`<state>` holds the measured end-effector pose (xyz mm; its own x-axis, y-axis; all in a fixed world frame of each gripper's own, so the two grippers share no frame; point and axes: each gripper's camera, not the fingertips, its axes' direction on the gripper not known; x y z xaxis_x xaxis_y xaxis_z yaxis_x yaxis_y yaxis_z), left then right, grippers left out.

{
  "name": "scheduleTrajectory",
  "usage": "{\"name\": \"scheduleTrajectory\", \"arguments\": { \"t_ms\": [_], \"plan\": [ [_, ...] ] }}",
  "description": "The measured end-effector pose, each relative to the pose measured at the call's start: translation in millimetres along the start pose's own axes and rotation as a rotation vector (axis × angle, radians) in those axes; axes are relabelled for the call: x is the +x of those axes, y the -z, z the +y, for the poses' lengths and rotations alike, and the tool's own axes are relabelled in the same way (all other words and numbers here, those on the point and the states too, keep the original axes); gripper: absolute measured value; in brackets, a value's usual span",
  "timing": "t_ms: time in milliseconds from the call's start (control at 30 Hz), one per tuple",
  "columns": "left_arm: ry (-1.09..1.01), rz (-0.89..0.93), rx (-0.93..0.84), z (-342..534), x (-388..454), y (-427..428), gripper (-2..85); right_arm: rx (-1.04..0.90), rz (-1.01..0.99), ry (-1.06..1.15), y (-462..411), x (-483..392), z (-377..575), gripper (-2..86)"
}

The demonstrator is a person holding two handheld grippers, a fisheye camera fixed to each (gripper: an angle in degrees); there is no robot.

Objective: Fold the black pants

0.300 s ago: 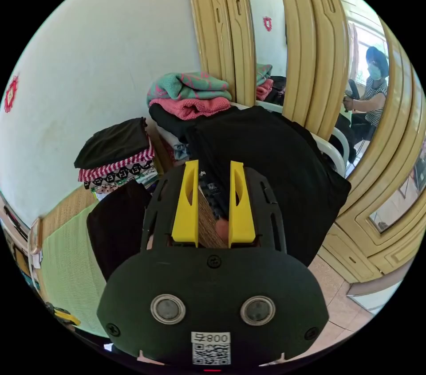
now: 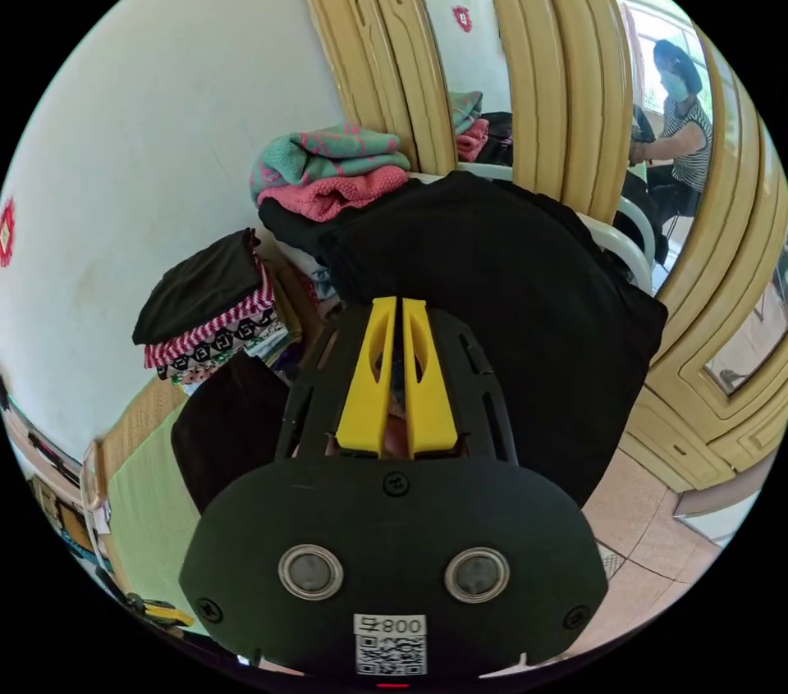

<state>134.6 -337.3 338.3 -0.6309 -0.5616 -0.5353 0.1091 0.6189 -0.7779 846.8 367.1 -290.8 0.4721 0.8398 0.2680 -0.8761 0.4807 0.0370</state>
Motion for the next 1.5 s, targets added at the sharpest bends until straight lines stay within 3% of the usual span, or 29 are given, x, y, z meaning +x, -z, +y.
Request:
{"name": "scheduleTrajectory", "arguments": {
  "t_ms": [367,633,900,1233,1500],
  "plan": [
    [0.049,0.059,0.021,-33,82,66,0.2,0.136,-0.349,-0.167,66,68,64,0.1],
    [0.054,0.101,0.083,-56,148,137,0.2,0.250,-0.649,-0.099,138,60,97,0.0],
    [0.051,0.074,0.174,-58,217,243,0.1,0.292,-0.901,0.134,215,-23,120,-0.1],
    [0.122,0.039,0.413,-19,286,420,0.1,0.294,-1.244,0.334,293,-152,177,-0.1],
    [0.144,0.068,0.573,15,329,539,1.4,0.149,-1.415,0.466,310,-268,250,-0.1]
  ]
}}
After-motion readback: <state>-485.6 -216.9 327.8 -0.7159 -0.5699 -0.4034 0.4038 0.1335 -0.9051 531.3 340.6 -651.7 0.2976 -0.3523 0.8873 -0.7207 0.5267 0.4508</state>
